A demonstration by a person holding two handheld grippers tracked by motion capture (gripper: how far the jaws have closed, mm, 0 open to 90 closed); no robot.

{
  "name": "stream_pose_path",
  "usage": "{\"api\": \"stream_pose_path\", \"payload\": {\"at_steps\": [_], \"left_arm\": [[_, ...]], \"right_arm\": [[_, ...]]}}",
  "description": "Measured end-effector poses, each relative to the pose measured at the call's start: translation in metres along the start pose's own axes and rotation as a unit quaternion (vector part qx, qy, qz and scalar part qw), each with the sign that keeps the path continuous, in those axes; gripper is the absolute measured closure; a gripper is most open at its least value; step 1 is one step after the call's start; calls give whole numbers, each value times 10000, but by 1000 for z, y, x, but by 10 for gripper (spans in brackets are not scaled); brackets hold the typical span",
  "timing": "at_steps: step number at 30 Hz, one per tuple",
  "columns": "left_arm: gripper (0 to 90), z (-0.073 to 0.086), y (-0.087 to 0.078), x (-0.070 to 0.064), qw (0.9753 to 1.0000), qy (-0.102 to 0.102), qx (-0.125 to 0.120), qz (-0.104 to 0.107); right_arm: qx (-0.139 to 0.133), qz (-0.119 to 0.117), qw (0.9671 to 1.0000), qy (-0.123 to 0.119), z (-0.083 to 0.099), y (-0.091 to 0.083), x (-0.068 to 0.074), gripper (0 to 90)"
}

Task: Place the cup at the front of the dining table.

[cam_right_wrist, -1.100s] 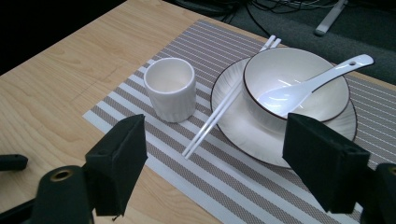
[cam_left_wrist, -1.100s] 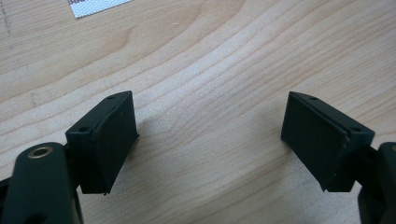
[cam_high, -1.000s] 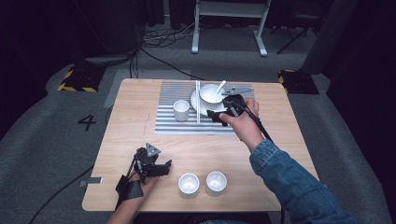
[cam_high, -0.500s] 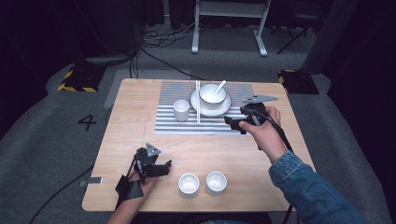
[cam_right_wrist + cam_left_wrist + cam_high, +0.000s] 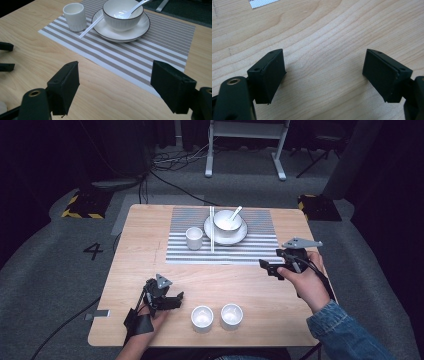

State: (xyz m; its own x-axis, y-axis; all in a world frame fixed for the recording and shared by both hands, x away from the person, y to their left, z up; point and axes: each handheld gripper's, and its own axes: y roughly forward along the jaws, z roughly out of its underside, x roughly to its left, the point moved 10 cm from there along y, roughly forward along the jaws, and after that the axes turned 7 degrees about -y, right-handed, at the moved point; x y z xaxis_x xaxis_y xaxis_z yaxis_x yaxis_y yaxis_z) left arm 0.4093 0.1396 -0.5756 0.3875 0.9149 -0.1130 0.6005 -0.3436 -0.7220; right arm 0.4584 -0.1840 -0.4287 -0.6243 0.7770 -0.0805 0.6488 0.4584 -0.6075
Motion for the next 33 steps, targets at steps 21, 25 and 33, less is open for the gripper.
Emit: {"api": "stream_pose_path", "payload": {"at_steps": [21,25,33], "left_arm": [[184,0,0,0,10000,3,0,-4],[185,0,0,0,10000,3,-1,-5],[185,0,0,0,10000,2,-1,-4]], "right_arm": [[191,64,9998,-2,96,-10,7,241],[235,2,9996,148,113,-6,8,237],[465,131,9985,255,148,4,1,229]]}}
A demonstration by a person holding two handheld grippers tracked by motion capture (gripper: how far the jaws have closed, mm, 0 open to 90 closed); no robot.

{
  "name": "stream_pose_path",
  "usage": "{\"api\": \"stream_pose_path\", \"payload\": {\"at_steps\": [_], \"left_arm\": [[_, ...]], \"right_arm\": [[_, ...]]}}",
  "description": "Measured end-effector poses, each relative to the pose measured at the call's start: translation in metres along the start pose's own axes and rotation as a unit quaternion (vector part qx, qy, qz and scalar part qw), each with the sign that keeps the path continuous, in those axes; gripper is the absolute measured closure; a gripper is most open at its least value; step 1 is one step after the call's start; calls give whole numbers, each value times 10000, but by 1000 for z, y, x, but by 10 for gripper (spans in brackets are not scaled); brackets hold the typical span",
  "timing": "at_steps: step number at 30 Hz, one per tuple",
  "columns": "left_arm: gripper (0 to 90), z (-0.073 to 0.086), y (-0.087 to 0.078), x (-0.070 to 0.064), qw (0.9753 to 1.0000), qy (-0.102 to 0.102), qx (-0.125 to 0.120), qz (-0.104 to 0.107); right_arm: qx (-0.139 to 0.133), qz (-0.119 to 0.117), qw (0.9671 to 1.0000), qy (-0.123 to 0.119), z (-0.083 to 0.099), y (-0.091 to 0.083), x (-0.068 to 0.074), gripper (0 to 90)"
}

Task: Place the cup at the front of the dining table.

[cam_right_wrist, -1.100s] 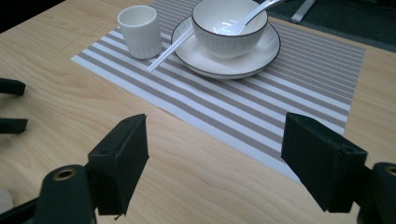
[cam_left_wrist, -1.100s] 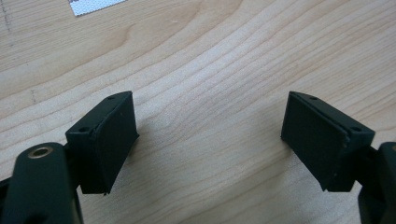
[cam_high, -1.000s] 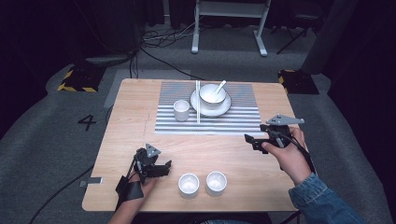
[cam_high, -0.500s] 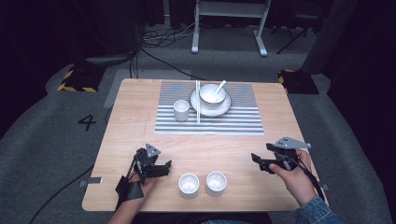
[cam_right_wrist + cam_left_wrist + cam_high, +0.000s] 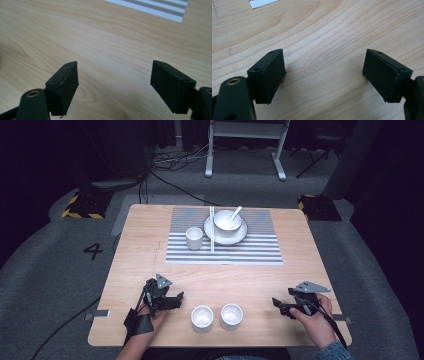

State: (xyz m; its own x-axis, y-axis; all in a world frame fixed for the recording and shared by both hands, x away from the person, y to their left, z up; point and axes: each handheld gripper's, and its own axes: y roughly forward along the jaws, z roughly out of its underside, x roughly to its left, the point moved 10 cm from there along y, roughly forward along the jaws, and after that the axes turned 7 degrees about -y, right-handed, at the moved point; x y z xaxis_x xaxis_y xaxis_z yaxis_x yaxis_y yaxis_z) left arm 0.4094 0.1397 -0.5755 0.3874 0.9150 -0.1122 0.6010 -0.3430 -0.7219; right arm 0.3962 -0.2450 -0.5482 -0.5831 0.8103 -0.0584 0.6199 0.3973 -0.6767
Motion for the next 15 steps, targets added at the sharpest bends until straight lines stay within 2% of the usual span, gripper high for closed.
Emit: {"api": "stream_pose_path", "payload": {"at_steps": [6,12,15], "left_arm": [[184,0,0,0,10000,0,0,0],[185,0,0,0,10000,0,0,0],[184,0,0,0,10000,-1,1,3]], "right_arm": [[48,21,10000,71,19,6,-3,231],[-49,163,9997,-176,24,7,-3,219],[-32,185,9997,-179,24,8,-3,203]]}}
